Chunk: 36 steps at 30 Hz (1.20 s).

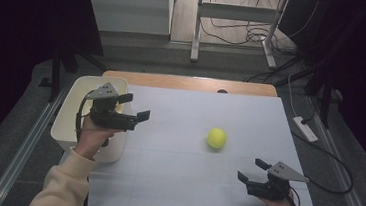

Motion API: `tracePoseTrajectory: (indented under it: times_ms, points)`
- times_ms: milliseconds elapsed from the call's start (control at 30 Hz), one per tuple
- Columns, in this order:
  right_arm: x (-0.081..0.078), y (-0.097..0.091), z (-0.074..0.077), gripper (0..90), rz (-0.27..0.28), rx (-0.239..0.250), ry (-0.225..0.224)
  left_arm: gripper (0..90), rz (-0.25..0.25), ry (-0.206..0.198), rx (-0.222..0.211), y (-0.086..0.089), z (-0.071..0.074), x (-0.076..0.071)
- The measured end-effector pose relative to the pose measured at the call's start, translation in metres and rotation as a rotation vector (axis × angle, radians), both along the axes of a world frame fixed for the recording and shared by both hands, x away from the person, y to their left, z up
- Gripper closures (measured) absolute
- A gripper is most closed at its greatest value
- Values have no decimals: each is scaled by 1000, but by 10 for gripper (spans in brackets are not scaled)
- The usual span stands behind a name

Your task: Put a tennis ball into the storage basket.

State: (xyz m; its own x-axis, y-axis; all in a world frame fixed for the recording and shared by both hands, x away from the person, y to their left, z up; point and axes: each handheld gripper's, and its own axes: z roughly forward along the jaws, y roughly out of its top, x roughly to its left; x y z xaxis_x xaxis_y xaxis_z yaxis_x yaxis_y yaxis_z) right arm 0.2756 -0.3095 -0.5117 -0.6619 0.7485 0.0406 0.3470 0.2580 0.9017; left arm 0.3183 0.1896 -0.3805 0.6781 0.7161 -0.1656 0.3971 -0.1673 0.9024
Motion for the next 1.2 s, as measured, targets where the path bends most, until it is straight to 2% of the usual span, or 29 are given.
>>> tracePoseTrajectory:
  times_ms: [467,867,1200]
  points:
    - [2,2,0,152,6,-3,0,83,-55,7,38,-27,-4,-2]
    - [1,2,0,152,5,-5,1,80,-91,30,74,-48,-9,5]
    - [0,2,0,152,5,-4,2,80,-106,43,85,-61,-13,9]
